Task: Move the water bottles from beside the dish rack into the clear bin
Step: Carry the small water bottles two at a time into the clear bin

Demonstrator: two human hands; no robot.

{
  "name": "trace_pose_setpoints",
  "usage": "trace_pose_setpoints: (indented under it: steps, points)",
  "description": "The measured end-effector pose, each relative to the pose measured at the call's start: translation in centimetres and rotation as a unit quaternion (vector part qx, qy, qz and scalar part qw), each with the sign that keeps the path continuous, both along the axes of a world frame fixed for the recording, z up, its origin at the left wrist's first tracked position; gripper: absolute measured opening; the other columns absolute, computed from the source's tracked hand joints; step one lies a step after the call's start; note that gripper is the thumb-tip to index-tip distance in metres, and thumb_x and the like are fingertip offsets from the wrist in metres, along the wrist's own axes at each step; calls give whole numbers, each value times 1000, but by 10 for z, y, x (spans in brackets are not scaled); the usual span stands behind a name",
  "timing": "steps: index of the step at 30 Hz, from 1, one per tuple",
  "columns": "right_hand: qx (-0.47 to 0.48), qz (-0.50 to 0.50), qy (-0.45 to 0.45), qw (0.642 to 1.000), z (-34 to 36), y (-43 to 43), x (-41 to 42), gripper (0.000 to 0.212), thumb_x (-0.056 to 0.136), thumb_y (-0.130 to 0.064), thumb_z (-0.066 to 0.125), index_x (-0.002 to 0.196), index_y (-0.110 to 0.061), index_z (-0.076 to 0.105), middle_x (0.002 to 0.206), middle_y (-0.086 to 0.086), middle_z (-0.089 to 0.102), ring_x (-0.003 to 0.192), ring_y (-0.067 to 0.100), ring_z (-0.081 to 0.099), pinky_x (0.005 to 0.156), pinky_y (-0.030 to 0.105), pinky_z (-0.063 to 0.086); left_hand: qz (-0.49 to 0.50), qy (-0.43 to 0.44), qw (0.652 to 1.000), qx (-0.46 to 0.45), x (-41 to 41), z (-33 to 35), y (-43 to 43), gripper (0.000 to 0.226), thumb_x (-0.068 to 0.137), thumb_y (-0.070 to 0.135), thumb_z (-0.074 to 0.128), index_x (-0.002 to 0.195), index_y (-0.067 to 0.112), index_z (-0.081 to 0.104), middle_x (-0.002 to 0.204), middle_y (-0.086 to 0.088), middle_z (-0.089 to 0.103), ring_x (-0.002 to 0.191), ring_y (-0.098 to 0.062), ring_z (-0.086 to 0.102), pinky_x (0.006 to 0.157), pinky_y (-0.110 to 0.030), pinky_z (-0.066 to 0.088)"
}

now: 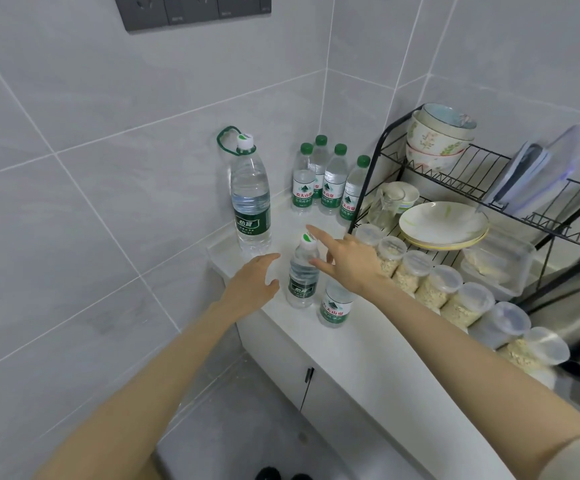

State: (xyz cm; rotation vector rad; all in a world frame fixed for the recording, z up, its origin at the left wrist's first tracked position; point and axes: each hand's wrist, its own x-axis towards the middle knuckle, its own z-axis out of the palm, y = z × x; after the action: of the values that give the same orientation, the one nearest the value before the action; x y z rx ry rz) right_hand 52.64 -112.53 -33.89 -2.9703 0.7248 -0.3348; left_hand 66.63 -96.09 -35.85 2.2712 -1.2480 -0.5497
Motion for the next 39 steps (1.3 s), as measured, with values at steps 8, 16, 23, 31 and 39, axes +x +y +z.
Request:
trace_pose_setpoints:
  steps: [8, 16, 23, 31, 39]
  points:
    - [255, -59, -224, 939, -20, 10, -41, 76, 77, -28, 79, 141, -33, 38, 109, -5, 60, 103, 12, 51, 86, 26, 43, 33, 158, 986, -37, -5, -12, -18, 77, 86, 25, 69, 149, 22, 25, 152, -3, 36, 136, -23, 39, 108, -35, 35]
    - [459, -183, -304, 815, -80, 30, -61, 72, 68, -12, 86, 126, -22, 46, 120, -8, 56, 111, 14, 57, 75, 14, 50, 50, 231, 965, -114, -5, -51, -34, 78, 78, 25, 78, 142, 30, 35, 141, 0, 48, 129, -20, 47, 100, -31, 39]
    - [468, -207, -313, 800, -117, 33, -50, 67, 70, -16, 85, 124, -22, 46, 118, -9, 61, 105, 3, 60, 85, 18, 51, 36, 245, 961, -121, -1, -82, -54, 86, 70, 22, 84, 139, 26, 32, 129, 3, 54, 115, -16, 54, 98, -32, 44]
    - [438, -231, -317, 809, -118, 36, -46, 69, 71, -21, 85, 126, -25, 44, 102, -16, 65, 92, -13, 61, 82, 19, 54, 59, 250, 952, -168, -2, -89, -60, 70, 64, 16, 87, 121, 30, 47, 105, 22, 61, 99, 3, 59, 83, -14, 48]
    - [431, -301, -300, 796, -86, 30, -45, 62, 62, -32, 89, 110, -30, 49, 79, -8, 71, 78, 20, 68, 78, 42, 57, 73, 257, 952, -150, -1, -72, -61, 62, 64, 21, 87, 110, 32, 48, 95, 23, 59, 87, 5, 57, 72, -12, 43]
